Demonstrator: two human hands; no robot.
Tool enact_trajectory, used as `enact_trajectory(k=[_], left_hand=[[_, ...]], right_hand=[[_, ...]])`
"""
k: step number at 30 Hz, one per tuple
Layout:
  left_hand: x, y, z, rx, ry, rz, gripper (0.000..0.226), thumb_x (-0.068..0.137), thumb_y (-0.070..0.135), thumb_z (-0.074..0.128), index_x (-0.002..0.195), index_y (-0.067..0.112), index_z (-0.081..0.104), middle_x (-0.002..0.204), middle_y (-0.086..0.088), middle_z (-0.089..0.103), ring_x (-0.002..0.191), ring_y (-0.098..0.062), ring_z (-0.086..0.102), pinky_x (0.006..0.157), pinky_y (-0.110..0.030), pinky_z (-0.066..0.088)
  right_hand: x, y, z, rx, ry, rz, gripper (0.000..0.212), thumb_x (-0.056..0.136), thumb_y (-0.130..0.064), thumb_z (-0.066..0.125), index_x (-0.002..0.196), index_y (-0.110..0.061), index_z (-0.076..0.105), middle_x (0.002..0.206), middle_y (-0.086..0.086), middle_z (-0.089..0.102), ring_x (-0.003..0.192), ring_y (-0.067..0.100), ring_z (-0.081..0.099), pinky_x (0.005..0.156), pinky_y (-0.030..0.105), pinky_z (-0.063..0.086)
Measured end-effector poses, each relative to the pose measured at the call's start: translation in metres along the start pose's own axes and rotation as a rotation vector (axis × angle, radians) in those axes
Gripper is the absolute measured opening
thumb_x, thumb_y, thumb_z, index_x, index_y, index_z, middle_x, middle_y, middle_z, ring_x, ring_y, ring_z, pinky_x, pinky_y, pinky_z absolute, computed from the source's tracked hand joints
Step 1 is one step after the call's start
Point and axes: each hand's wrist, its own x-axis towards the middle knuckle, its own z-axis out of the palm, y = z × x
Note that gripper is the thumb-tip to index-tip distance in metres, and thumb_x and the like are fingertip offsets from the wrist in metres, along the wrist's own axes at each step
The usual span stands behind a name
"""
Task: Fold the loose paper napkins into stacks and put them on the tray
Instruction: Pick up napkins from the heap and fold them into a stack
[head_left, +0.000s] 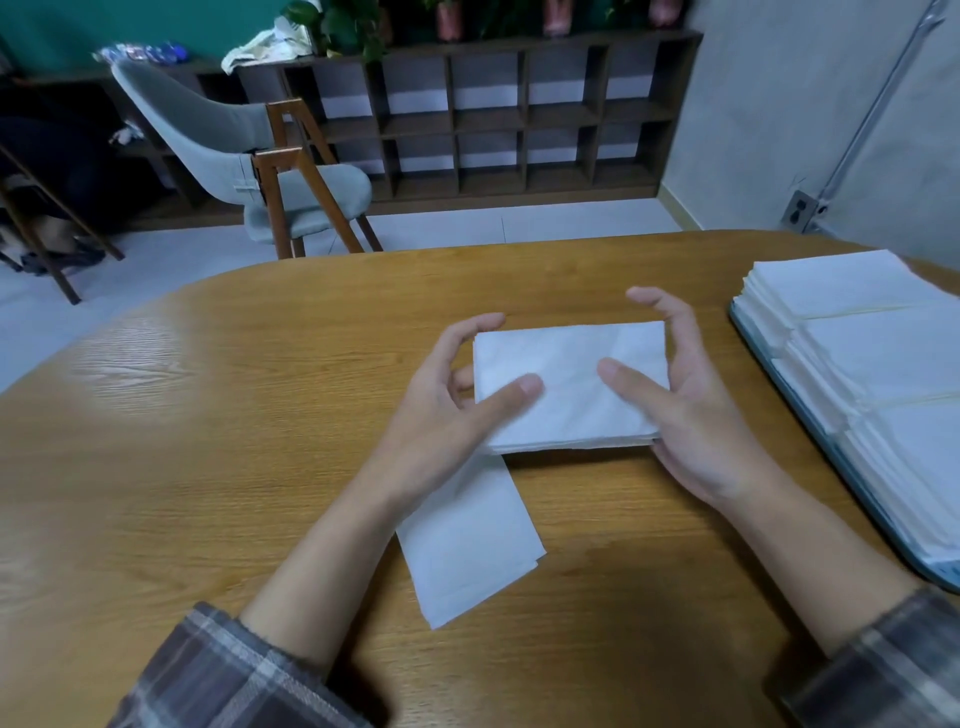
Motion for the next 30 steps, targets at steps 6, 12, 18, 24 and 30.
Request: enact_trajectory(k=[6,12,18,24,30], left_hand=[[0.005,-0.010,-0.009,0.213,0.075,0.139,0.064,0.096,0.021,0.077,0.148,0.038,0.044,0.114,0.002,0.078,0.098,-0.015,0.075,0.079,-0.034,0.059],[0.005,-0.011,-0.019,0.451,0.013,0.197,0.080,0.095,0.024,0.078,0.157,0.041,0.029,0.103,0.018,0.069,0.090,-0.006,0.067,0.078,-0.025,0.055],[-0.004,-0.020,-0.042,0.701,-0.196,0.170,0.084,0.088,0.015,0.081,0.150,0.047,0.034,0.128,0.013,0.064,0.127,-0.003,0.058,0.113,-0.032,0.046],[-0.001,-0.021,-0.050,0.828,-0.209,0.201,0.045,0.088,0.030,0.085,0.128,0.039,0.068,0.104,0.016,0.070,0.106,-0.003,0.065,0.090,-0.021,0.048],[-0.001,-0.025,-0.045,0.842,-0.228,0.191,0.005,0.093,0.033,0.080,0.096,0.029,0.078,0.094,0.011,0.070,0.092,-0.006,0.063,0.079,-0.024,0.048]], right_hand=[[-0.003,0.001,-0.002,-0.156,-0.128,0.003,0.053,0.090,-0.025,0.081,0.137,-0.035,0.059,0.131,0.001,0.068,0.122,0.023,0.066,0.097,0.036,0.055],[-0.002,0.011,-0.004,-0.476,-0.021,-0.052,0.026,0.096,-0.005,0.073,0.114,-0.022,0.080,0.118,-0.021,0.076,0.123,-0.005,0.062,0.102,0.006,0.039],[0.001,0.019,-0.009,-0.537,0.079,-0.067,0.028,0.096,-0.002,0.071,0.111,-0.023,0.080,0.116,-0.024,0.076,0.121,-0.009,0.061,0.105,0.005,0.037],[0.000,0.019,-0.009,-0.531,0.202,-0.097,0.028,0.095,0.001,0.070,0.110,-0.019,0.081,0.114,-0.025,0.075,0.115,-0.016,0.061,0.094,-0.002,0.035],[-0.003,0.019,0.000,-0.528,0.222,-0.110,0.027,0.096,0.001,0.069,0.113,-0.017,0.080,0.118,-0.023,0.074,0.114,-0.019,0.059,0.092,-0.004,0.035]])
